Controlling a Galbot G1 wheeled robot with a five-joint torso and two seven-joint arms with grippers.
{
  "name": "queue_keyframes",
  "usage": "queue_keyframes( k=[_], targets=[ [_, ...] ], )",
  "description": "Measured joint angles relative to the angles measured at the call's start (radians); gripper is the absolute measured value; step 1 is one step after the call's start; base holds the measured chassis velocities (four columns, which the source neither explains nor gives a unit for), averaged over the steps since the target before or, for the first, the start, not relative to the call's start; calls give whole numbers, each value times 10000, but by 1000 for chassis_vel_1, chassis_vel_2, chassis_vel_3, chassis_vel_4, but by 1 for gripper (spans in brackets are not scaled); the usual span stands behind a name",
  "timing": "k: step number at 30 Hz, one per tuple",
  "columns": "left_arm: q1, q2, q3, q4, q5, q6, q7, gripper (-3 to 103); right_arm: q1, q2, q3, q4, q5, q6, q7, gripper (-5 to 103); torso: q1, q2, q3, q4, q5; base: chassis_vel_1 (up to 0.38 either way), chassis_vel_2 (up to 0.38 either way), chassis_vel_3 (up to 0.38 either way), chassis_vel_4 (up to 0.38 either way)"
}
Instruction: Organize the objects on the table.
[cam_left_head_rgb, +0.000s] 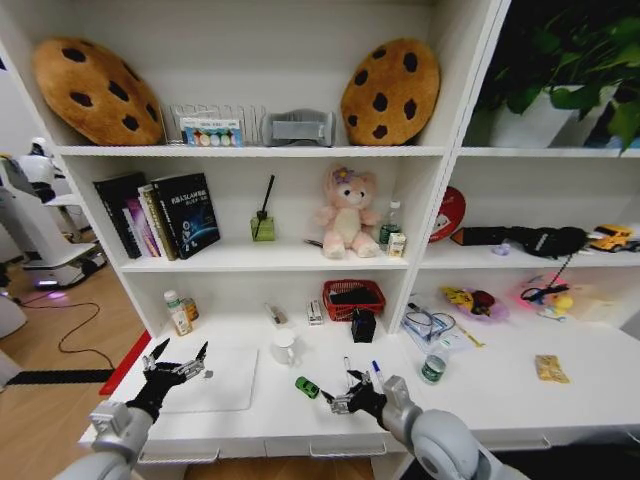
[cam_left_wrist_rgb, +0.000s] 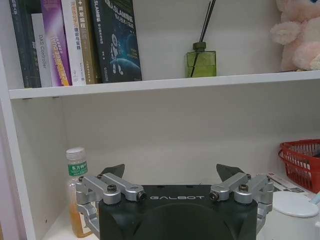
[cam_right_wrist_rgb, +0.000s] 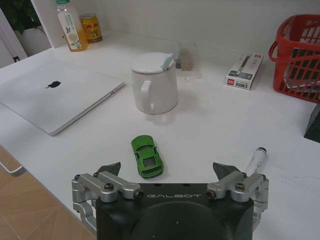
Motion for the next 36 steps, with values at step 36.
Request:
queue_keyframes(
  k=[36],
  targets=[
    [0,0,0,0,0,0,1,100,1862,580,-2098,-1751,-1903,-14,-1337,100,-2,1,0,1,-2,0,0,0,0]
  ],
)
